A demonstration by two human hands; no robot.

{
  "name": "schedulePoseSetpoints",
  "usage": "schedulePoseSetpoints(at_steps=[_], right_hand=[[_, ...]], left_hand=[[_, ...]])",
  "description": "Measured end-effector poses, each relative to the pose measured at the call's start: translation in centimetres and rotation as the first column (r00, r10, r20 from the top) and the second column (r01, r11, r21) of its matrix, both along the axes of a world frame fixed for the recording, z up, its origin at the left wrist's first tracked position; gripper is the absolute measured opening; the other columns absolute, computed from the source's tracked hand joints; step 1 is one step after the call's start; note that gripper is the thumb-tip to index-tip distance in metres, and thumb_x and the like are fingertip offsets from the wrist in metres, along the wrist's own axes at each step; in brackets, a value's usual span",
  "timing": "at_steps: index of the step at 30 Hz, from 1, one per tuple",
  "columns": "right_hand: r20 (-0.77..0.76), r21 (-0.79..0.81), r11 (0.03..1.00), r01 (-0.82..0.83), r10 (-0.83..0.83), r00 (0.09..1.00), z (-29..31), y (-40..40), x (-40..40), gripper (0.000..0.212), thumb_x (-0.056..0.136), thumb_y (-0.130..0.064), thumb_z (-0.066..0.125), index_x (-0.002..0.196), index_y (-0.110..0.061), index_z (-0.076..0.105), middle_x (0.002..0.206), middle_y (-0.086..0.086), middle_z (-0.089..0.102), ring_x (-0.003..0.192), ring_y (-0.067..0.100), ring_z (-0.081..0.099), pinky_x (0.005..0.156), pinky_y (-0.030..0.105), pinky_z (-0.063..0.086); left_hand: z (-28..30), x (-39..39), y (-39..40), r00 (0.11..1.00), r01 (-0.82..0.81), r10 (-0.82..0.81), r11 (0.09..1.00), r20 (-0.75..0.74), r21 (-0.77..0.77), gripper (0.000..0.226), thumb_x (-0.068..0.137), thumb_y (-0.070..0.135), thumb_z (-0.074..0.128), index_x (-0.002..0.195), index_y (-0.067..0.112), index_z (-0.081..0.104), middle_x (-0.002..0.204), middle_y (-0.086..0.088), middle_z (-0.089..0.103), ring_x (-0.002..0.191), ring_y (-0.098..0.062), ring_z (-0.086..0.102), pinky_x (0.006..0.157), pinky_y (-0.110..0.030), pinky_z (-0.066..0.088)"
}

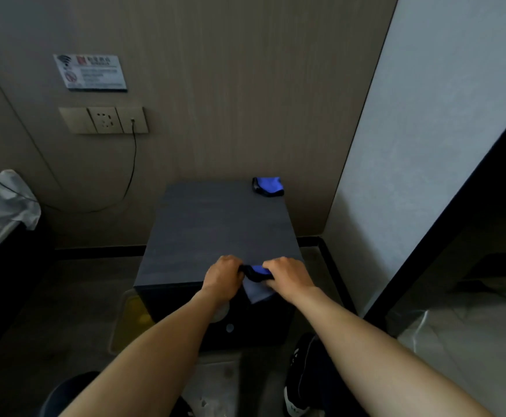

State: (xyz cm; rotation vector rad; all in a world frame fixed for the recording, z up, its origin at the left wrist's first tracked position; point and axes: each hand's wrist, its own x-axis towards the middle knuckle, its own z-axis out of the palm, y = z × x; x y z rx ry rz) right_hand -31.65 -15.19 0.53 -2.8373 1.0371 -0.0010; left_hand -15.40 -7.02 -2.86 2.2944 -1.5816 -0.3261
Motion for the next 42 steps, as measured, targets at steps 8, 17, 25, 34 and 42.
schedulePoseSetpoints(at_steps=[8,17,25,34,42], right_hand=[[0.211,0.050,0.998,0.033,-0.043,0.977,4.6,-0.9,0.3,0.029,0.100,-0.041,0.046,0.095,-0.020,0.064,0.094,0.007,0.069,0.091,0.032,0.064,0.061,0.035,0.041],[0.429,0.520,0.843,0.139,-0.398,0.810,9.3,-1.4,2.1,0.048,0.096,-0.036,0.052,0.056,-0.018,0.034,0.052,-0.002,0.040,0.054,0.018,0.044,0.057,0.035,0.026],[0.456,0.811,0.583,-0.053,-0.573,0.682,12.0,-1.7,4.3,0.033,0.089,-0.034,0.064,0.107,-0.009,0.075,0.111,0.006,0.073,0.108,0.024,0.066,0.101,0.040,0.048],[0.469,0.849,0.518,-0.103,-0.650,0.598,14.1,-2.1,5.7,0.047,0.088,-0.037,0.064,0.124,-0.008,0.064,0.119,0.003,0.063,0.113,0.021,0.057,0.095,0.034,0.044],[0.361,0.926,0.254,-0.280,-0.813,0.456,15.2,-3.1,5.6,0.036,0.091,-0.027,0.064,0.117,-0.002,0.066,0.110,0.012,0.071,0.101,0.026,0.067,0.091,0.036,0.053]], left_hand=[[5.0,2.7,-0.8,0.969,-0.030,0.016,0.998,-0.246,-0.051,0.022,0.087,0.026,0.072,0.077,0.015,0.056,0.081,-0.010,0.065,0.082,-0.023,0.062,0.068,-0.030,0.038],[9.9,4.5,0.6,0.746,-0.052,0.000,0.997,-0.666,-0.058,0.020,0.080,-0.004,0.074,0.085,0.010,0.061,0.073,-0.003,0.061,0.063,-0.009,0.055,0.054,-0.020,0.050],[13.3,4.5,1.4,0.290,-0.272,0.137,0.961,-0.947,0.056,0.017,0.079,0.030,0.048,0.081,0.019,0.062,0.074,-0.002,0.049,0.064,-0.018,0.043,0.060,-0.031,0.035],[13.6,4.9,1.5,0.520,-0.177,0.104,0.984,-0.848,0.013,0.030,0.082,-0.007,0.053,0.101,0.012,0.067,0.091,-0.005,0.066,0.084,-0.016,0.063,0.074,-0.028,0.052],[11.1,4.9,2.9,0.640,-0.171,0.138,0.985,-0.756,0.035,0.034,0.077,0.019,0.083,0.109,0.017,0.071,0.097,0.003,0.070,0.084,-0.006,0.063,0.067,-0.020,0.046]])
